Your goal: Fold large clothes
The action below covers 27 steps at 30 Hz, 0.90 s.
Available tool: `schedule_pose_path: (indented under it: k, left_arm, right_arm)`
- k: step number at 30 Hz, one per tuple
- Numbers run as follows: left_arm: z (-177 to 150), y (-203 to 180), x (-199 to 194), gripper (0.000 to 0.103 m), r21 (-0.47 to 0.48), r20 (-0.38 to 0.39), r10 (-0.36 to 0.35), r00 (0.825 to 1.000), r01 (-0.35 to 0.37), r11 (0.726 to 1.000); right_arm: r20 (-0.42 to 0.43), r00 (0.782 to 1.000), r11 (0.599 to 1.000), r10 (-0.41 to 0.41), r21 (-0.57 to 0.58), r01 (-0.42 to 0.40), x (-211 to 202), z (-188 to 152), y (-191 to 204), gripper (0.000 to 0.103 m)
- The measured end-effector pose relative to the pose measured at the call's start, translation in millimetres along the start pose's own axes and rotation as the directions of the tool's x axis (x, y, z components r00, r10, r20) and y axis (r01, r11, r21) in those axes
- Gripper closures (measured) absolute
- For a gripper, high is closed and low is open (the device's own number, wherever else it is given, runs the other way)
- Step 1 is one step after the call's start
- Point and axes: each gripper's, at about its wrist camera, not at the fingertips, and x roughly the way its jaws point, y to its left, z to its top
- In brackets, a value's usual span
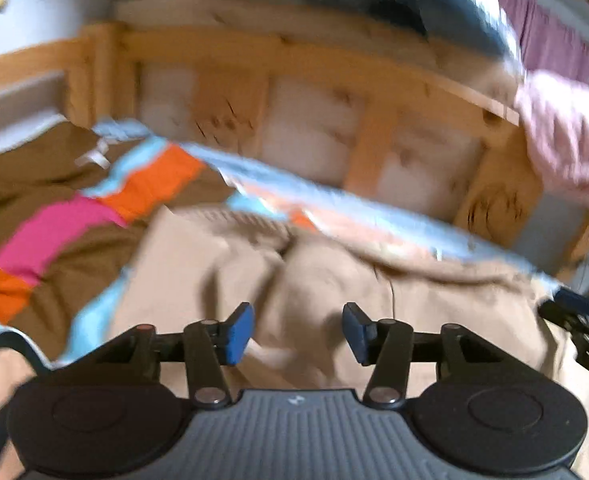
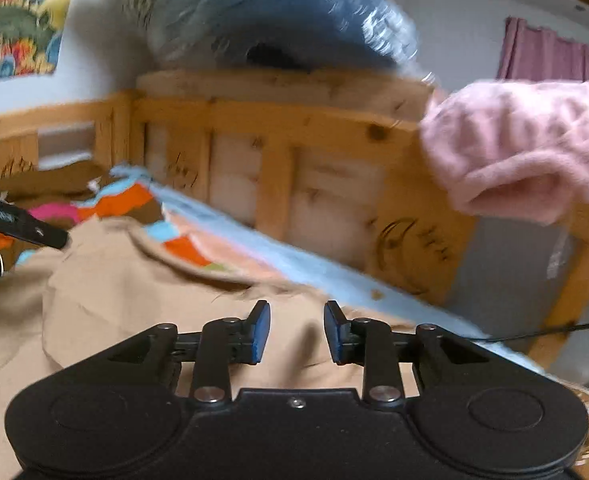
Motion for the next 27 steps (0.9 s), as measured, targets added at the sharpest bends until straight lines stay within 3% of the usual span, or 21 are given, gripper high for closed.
schedule_pose_path:
  k: [4,7,12,15,20,25,27]
  left_arm:
    - [-19,-5,41,0.052,0.024,-0.121,0.073,0.99,-0.071,0.997]
    - [-27,-3,47,0.052,0.049,-0.118,0.079,0.99,-0.074,0.996]
    - [-22,0,14,0.048,0.032,-0.084,0.04,0.996,-0.037,0.999]
    - [-29,-3,-3,0.041,0.044,-0.074,0.02,0.997,-0.017,0.999]
    - [-44,-5,13,0.038,0.069,-0.149,0.065,0.987,-0.055,0.996]
    - [-42,3,10,0.03,0.049,-0.163,0.071,0.984,-0.064,0.997]
    - [-41,7,-2,0.022,0.047,-0.152,0.065,0.986,-0.059,0.997]
  right_arm:
    - [-0.117,0.993,0.999,-0.035,-0.007,0.034,32,-16,10,0.069]
    - [-0.199,0.979,0.999,-0.036,-0.043,0.028,46,-35,12,0.071]
    - [-0.137,0.99,0.999,-0.025,0.029,0.03,12,-30,8,0.07]
    - [-0.093,0.995,0.999,0.022,0.025,-0.02,-18,-26,12,0.063]
    - [-0.158,0.986,0.998,0.047,-0.029,-0.053,-21,-44,27,0.059]
    - [-0.204,0.977,0.998,0.061,0.009,-0.061,-12,-52,25,0.057]
    - [-0.191,0.978,0.996,0.089,-0.014,-0.093,-22,-46,23,0.047]
